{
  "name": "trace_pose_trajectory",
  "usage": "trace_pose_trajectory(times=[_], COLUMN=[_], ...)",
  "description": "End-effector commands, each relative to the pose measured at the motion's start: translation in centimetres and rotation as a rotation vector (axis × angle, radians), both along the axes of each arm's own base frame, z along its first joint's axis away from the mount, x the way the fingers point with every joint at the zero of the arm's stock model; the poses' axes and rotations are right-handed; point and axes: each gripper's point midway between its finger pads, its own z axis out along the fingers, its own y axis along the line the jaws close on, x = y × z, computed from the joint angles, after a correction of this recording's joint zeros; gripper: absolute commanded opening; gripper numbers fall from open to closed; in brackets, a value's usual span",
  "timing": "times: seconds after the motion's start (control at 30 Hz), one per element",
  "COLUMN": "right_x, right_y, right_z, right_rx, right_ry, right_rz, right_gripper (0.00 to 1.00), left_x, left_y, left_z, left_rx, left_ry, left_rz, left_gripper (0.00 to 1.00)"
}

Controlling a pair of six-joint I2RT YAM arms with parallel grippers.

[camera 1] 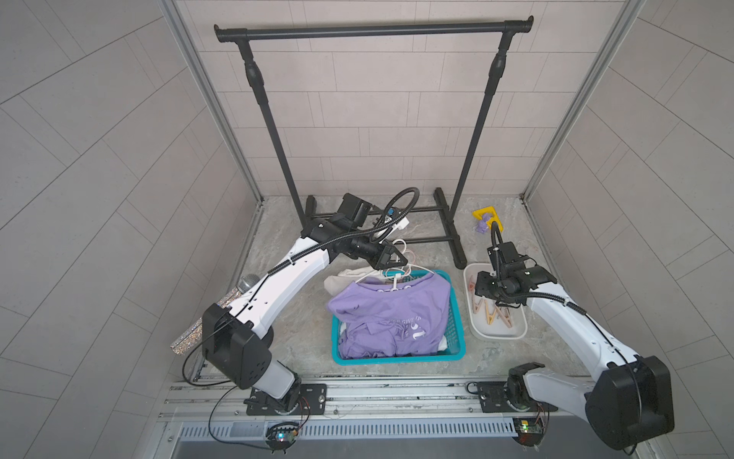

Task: Use clothespins to secure the t-shirt on both sides of the hanger
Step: Open the clothespin from the storage box.

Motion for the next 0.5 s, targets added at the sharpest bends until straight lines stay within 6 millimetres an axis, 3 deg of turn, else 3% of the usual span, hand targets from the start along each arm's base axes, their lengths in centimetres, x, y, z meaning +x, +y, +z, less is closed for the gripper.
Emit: trace_pose_trajectory(times=[0.0,0.47], right_x=[0.8,-0.1], right_y=[-0.6,-0.4], right_z=[-0.8,-5.5], right_rx=[-0.006,0.008], right_ry=[-0.006,0.092], right_rz=[-0.080,-0.106], right_gripper=[0.54,0.52], left_x=[-0.3,-0.4], left_y=[0.2,0.2], left_z=[1.3,1.4], left_rx=[-0.024,-0.023], left_ry=[-0.062,-0.061], left_rz=[0.002,0.006], left_gripper=[0.00,0.01])
